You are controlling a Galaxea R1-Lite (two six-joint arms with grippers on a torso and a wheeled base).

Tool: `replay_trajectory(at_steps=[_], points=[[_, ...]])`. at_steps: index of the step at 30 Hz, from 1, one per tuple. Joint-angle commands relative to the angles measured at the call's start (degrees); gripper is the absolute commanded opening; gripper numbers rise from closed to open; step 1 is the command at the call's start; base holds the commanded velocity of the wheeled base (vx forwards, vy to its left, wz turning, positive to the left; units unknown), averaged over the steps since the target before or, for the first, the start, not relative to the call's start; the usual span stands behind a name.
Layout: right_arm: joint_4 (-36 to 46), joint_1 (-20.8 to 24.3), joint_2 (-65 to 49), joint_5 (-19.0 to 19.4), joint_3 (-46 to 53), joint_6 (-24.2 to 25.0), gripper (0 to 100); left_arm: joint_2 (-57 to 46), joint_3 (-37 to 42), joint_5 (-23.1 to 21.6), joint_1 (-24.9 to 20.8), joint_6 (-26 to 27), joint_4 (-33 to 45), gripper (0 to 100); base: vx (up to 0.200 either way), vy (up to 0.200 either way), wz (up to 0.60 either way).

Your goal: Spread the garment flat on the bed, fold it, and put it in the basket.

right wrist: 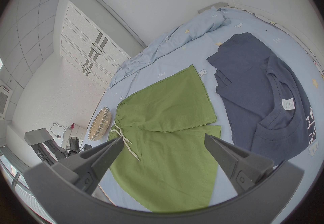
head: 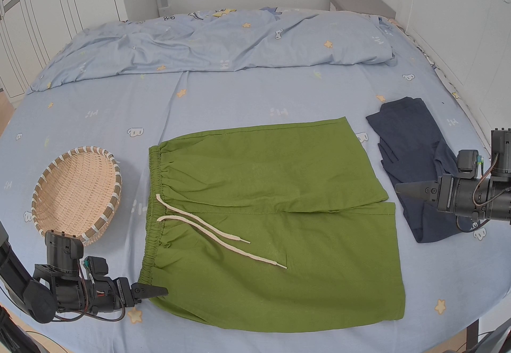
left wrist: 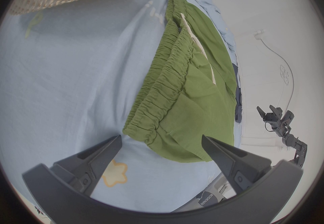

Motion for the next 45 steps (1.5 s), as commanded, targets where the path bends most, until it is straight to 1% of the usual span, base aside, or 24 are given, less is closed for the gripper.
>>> replay_trajectory(at_steps=[1,7,10,11,17,19,22,24,28,30,32,35,39,40,43,44,45], points=[[-0.04,-0.01,0.11,0.01,-0.04,0.06,100,0.81,-0.57,-0.12,-0.58,0.05,-0.05,100,0.000,0.000,0.00],[-0.04,-0.09,0.20,0.01,-0.04,0.06,100,3.54,-2.24,-0.12,-0.06,-0.47,-2.07,100,0.000,0.000,0.00],[-0.04,-0.01,0.20,0.01,0.05,0.06,100,6.26,-1.54,-0.12,0.21,-0.56,-5.76,100,0.000,0.000,0.00],[-0.04,-0.01,0.20,0.01,0.05,0.06,100,7.14,-1.10,0.06,0.21,-0.74,-7.96,0,0.000,0.000,0.00],[-0.04,-0.01,0.20,0.01,0.22,0.06,100,7.32,3.03,-0.12,0.29,-0.91,-15.52,0,0.000,0.000,0.00],[0.05,-0.09,0.11,0.01,0.49,0.06,100,6.79,4.62,-0.12,0.38,-0.91,-17.19,0,0.000,0.000,0.00],[-0.04,-0.09,-0.16,0.01,2.07,-0.03,100,5.12,5.58,-0.12,0.65,-1.00,-17.45,0,0.000,0.000,0.00],[-0.04,-0.18,-0.24,0.01,2.86,-0.03,100,3.89,5.58,-0.12,1.09,-1.35,-16.49,0,0.000,0.000,0.00],[0.14,-0.89,0.11,0.28,7.17,-0.47,100,-1.12,5.50,-0.21,3.90,-1.09,-8.14,0,0.000,0.000,0.00],[0.32,-0.89,0.20,0.28,8.66,-0.56,100,-2.09,5.50,-0.29,4.69,-0.82,-6.20,0,0.000,0.000,0.00],[0.40,-0.80,0.28,0.28,12.26,-0.73,100,-2.88,5.50,-0.29,5.66,0.14,-3.66,0,0.000,0.000,0.00],[0.58,-0.53,0.90,0.36,15.60,-0.73,100,-3.14,5.50,-0.29,5.74,2.08,-2.07,0,0.000,0.000,0.00],[0.67,-0.53,1.43,0.36,17.36,-0.73,100,-3.32,5.50,-0.38,5.74,2.43,-2.69,0,0.000,0.000,0.00],[0.58,-0.45,2.66,0.54,19.91,-1.00,100,-3.05,5.41,-0.29,5.66,2.43,-2.86,0,0.000,0.000,0.00],[0.67,-0.45,4.06,2.30,22.64,-2.76,100,-2.79,5.23,-0.29,5.74,2.52,-2.86,0,0.000,0.000,0.00],[0.67,-0.45,4.06,2.30,22.64,-2.76,100,-2.79,5.23,-0.29,5.74,2.52,-2.86,0,0.000,0.000,0.00],[0.58,-0.45,4.50,3.62,24.48,-3.90,100,-2.79,5.14,-0.29,5.83,2.43,-2.86,0,0.000,0.000,0.00]])
